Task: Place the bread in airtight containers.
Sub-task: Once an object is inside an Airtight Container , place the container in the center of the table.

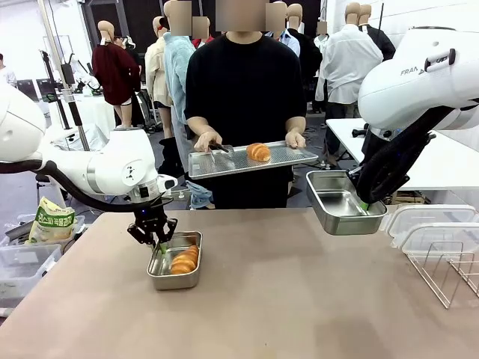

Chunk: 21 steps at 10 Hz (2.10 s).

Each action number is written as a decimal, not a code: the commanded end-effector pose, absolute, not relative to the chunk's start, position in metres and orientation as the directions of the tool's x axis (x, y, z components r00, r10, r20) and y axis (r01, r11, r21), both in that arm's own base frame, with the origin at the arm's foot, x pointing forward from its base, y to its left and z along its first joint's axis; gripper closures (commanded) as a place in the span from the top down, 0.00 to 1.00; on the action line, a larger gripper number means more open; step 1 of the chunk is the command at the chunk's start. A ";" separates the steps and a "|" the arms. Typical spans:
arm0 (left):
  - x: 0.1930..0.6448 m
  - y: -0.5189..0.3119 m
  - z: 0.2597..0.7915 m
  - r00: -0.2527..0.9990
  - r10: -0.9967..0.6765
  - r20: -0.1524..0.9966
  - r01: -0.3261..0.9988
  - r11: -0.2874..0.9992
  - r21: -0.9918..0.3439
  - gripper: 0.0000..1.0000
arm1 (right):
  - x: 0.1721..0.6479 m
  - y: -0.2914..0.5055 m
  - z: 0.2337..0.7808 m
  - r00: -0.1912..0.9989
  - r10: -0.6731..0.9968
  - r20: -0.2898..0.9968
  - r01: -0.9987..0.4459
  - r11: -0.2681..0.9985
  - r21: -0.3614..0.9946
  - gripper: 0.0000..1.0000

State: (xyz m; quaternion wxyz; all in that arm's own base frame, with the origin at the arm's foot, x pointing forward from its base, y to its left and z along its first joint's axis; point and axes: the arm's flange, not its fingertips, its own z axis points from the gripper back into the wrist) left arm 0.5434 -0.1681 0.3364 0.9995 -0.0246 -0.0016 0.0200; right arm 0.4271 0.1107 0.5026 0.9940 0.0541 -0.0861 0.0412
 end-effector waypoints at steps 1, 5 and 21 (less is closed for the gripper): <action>0.546 -0.173 0.342 0.999 0.050 0.011 -0.049 0.998 -0.041 0.68 | 0.427 0.110 0.505 0.981 0.070 0.182 -0.090 0.991 0.102 0.00; 0.544 -0.174 0.348 0.998 0.067 0.013 -0.067 0.998 -0.020 1.00 | 0.427 0.110 0.505 0.981 0.070 0.182 -0.090 0.991 0.102 0.00; 0.499 -0.193 0.425 0.984 -0.172 0.053 0.173 0.985 -0.019 1.00 | 0.427 0.110 0.505 0.981 0.070 0.182 -0.090 0.991 0.102 0.00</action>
